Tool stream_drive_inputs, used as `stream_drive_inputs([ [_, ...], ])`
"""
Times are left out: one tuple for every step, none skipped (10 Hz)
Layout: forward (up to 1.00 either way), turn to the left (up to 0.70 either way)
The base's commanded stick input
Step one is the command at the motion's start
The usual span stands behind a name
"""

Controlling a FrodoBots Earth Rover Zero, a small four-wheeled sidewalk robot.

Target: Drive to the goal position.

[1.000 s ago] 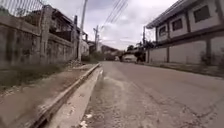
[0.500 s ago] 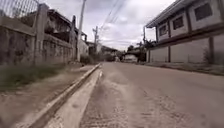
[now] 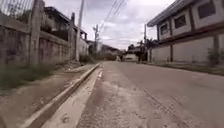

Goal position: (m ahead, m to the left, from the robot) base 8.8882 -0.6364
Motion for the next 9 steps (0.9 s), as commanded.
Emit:
stream_drive_inputs([
  [0.70, 0.00],
  [0.70, 0.00],
  [0.70, 0.00],
  [0.70, 0.00],
  [0.70, 0.00],
  [0.70, 0.00],
  [0.70, 0.00],
  [0.70, 0.00],
  [0.70, 0.00],
])
